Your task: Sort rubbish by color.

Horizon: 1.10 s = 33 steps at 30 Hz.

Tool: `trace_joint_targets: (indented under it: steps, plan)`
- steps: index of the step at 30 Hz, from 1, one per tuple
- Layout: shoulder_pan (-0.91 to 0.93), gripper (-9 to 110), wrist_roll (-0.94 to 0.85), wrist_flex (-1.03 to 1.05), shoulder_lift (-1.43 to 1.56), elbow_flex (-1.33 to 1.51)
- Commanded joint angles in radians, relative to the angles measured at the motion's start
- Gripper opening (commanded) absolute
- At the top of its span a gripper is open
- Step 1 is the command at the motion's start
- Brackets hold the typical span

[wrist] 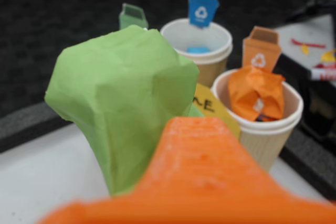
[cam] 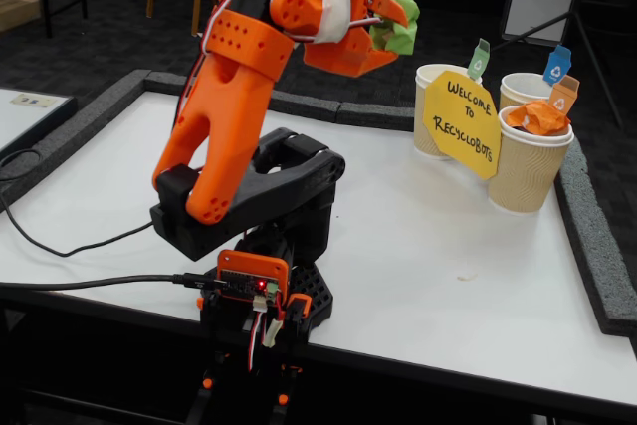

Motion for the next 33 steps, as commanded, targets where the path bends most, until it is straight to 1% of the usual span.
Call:
trace_joint_targets:
  steps: [1,11,24,29,33]
  plan:
    - [-0.018,0,-0.020,-0.034,0.002,-0.020]
    - [-0.110,0,-0.020,-0.031,0.000,0.009]
    - [-0.117,0,-0.020,-0.040,-0.014,0.014]
    - [-0.069,0,-0.020,-0.106,-0.138,-0.014]
    - [-0.009,0,-0.020,-0.184,-0.333,-0.095]
